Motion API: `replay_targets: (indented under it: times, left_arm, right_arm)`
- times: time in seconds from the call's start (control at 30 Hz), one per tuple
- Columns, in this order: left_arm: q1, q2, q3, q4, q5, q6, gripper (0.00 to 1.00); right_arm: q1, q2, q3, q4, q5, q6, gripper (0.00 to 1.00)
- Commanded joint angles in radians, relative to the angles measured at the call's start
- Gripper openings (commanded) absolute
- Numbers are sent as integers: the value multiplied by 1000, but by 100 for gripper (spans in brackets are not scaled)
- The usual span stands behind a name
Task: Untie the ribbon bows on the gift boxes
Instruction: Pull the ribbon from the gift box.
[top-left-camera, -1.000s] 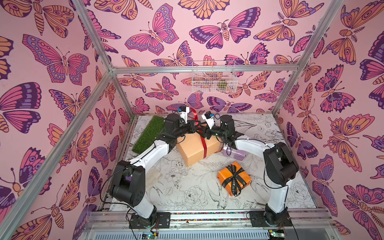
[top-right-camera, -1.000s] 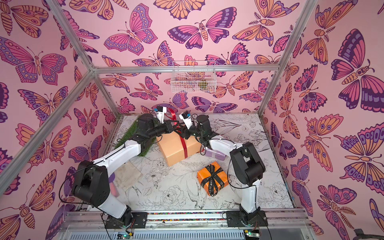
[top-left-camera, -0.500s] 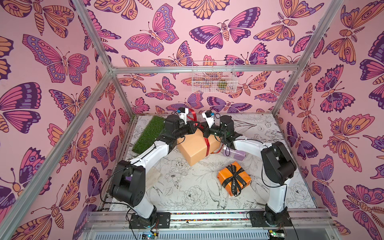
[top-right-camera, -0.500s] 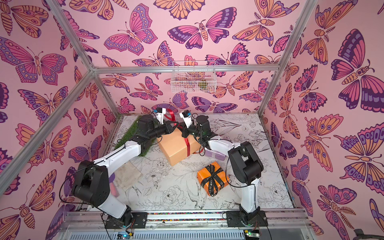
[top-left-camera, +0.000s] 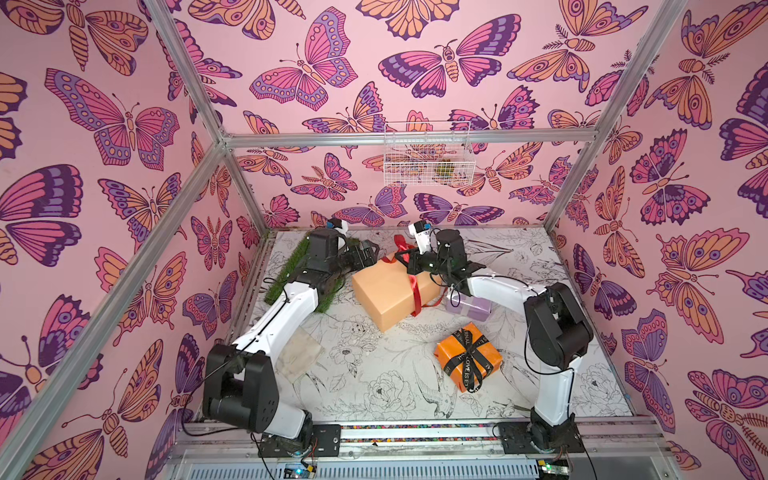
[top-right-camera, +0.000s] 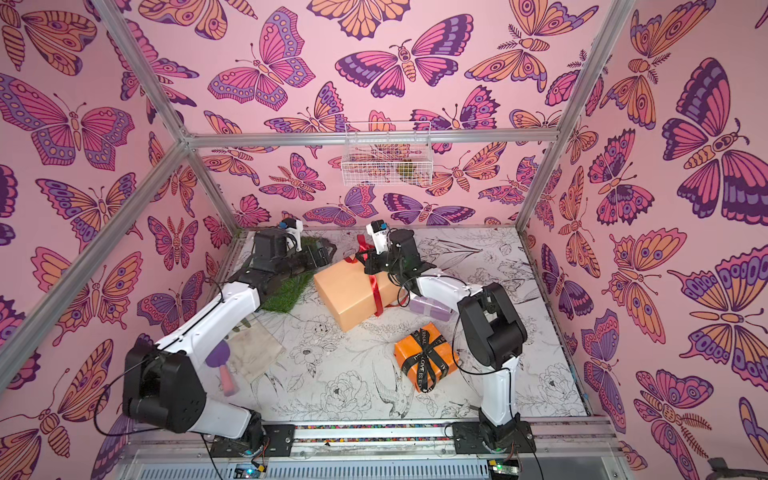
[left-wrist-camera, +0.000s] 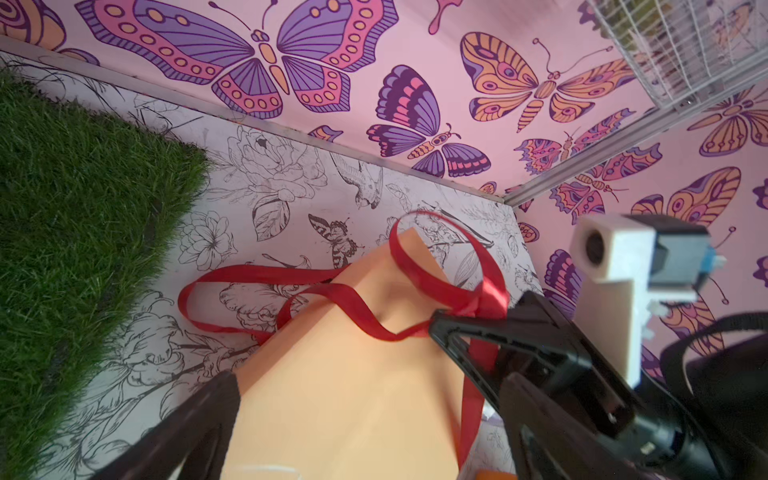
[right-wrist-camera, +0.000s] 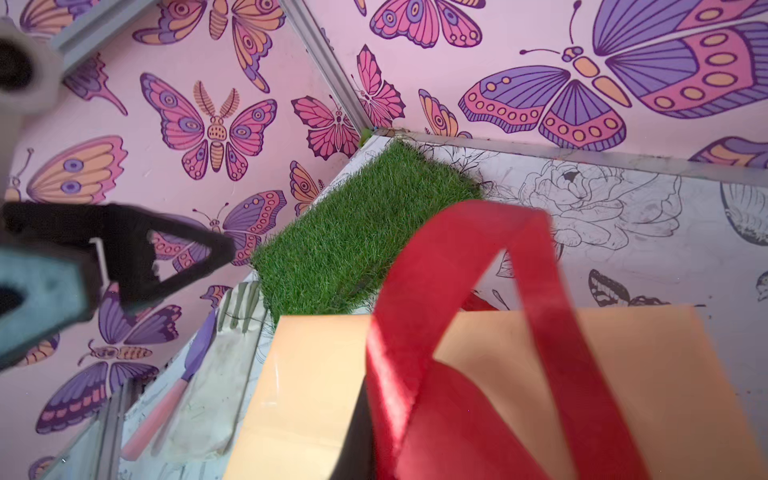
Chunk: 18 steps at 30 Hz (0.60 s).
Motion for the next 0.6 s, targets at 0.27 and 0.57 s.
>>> replay_targets:
  times: [0.27, 0.57]
  left_arm:
    - [-130, 76, 28, 30, 121, 80, 9]
    - [-154, 221, 37, 205, 171, 13, 0]
  right_arm:
    - [-12, -10, 162, -352, 19, 129, 0]
    - [-32, -32, 182, -378, -14, 165, 0]
